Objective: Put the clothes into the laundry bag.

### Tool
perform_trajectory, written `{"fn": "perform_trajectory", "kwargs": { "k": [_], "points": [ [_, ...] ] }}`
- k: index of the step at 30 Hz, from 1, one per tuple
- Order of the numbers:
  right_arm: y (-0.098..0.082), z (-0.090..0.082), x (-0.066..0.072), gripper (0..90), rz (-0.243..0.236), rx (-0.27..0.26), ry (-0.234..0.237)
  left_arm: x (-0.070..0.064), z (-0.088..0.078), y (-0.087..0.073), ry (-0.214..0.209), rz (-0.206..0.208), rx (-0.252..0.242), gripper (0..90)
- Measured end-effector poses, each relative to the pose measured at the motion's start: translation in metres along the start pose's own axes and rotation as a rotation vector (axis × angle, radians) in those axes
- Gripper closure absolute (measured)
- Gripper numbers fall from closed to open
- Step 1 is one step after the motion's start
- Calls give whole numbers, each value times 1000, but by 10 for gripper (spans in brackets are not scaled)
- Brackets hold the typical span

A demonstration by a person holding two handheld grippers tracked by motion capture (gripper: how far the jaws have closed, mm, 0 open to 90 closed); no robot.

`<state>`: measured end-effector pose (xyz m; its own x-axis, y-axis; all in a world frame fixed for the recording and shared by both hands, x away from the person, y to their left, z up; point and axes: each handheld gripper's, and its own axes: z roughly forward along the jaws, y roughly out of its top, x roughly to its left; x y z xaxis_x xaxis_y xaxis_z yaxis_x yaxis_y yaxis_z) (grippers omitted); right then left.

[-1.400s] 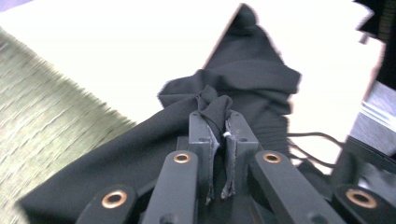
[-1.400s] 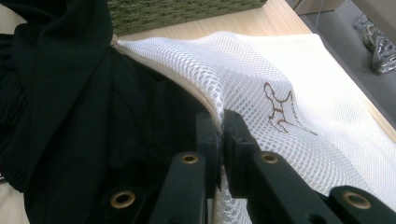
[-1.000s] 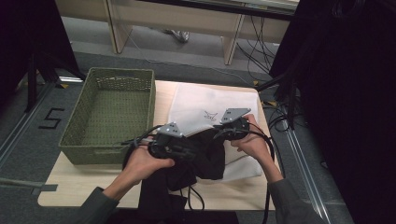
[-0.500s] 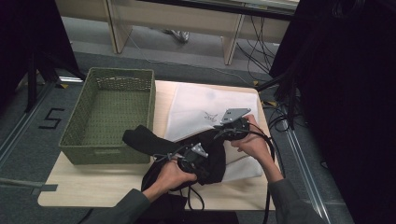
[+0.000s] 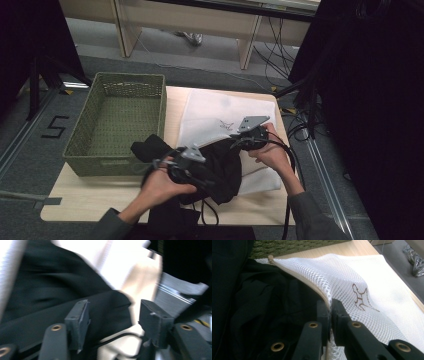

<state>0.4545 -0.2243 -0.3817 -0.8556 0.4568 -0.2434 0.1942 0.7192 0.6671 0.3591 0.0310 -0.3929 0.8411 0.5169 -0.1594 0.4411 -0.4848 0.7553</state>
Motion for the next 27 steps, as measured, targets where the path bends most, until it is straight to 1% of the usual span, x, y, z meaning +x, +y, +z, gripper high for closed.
{"fn": "perform_trajectory", "kwargs": {
  "k": [1, 2, 3, 4, 5, 6, 7, 8, 9, 10, 11, 12, 13, 14, 15, 16, 17, 18, 19, 20, 21, 22, 23, 24, 25, 26, 27],
  "points": [
    [0, 0, 0, 867, 0, 0, 0, 0, 0, 0, 0, 0, 0, 383],
    [0, 0, 0, 866, 8, 1, 5, 12, -15, -2, 56, 3, -8, 383],
    [0, 1, -1, 866, -5, -2, 4, 20, -26, -4, 111, -4, -8, 368],
    [0, 2, 0, 866, -2, 1, 5, 28, -37, -7, 165, -8, -6, 337],
    [0, 1, 0, 866, 6, 8, 6, 34, -45, -8, 209, -1, -2, 332],
    [0, 1, 0, 866, 10, 4, 7, 50, -66, -12, 299, 12, 11, 331],
    [0, 1, 0, 866, 10, 4, 7, 50, -66, -12, 299, 12, 11, 321],
    [0, 2, 0, 866, 1, 0, 6, 56, -74, -14, 336, -12, 9, 321],
    [0, 2, -1, 866, -5, -1, 6, 64, -82, -16, 378, -51, 2, 301],
    [0, 2, 0, 866, 7, 4, 3, 71, -87, -20, 404, -92, 19, 278],
    [0, 2, 0, 866, 6, 3, 3, 80, -90, -25, 410, -132, 33, 230],
    [0, 2, 0, 866, 6, 3, 3, 80, -90, -25, 410, -132, 33, 224],
    [0, 2, 0, 865, 0, 4, 4, 91, -91, -34, 369, -168, 52, 224],
    [0, 2, 0, 865, 2, 15, 15, 91, -91, -34, 369, -168, 52, 217],
    [0, 3, 0, 865, 2, 9, 4, 99, -84, -43, 319, -246, 34, 200],
    [0, 2, 0, 865, 1, 8, 5, 99, -84, -43, 319, -246, 34, 200],
    [1, 2, 0, 865, 2, 14, 16, 102, -81, -46, 286, -262, 32, 266],
    [0, 2, 0, 865, 2, 14, 15, 104, -76, -51, 255, -252, 35, 338],
    [0, 2, 0, 865, 2, 14, 15, 104, -76, -51, 255, -252, 35, 415],
    [0, 2, 0, 865, 2, 14, 15, 104, -76, -51, 241, -250, 31, 415],
    [0, 2, 0, 865, 7, 6, 0, 103, -76, -50, 215, -245, 17, 626],
    [0, 2, 0, 865, 6, 6, -3, 98, -80, -46, 251, -207, -4, 683],
    [0, 2, 0, 865, 5, 7, -2, 94, -82, -42, 274, -169, -3, 727],
    [0, 2, -1, 865, -3, 6, 0, 89, -83, -38, 264, -152, -31, 775],
    [0, 2, 0, 865, 4, 7, -2, 81, -84, -33, 249, -136, -52, 823],
    [0, 2, 0, 864, 5, 6, -2, 73, -83, -28, 226, -114, -63, 848],
    [0, 2, 0, 865, 5, 6, -2, 65, -81, -23, 187, -97, -78, 855]
  ]
}}
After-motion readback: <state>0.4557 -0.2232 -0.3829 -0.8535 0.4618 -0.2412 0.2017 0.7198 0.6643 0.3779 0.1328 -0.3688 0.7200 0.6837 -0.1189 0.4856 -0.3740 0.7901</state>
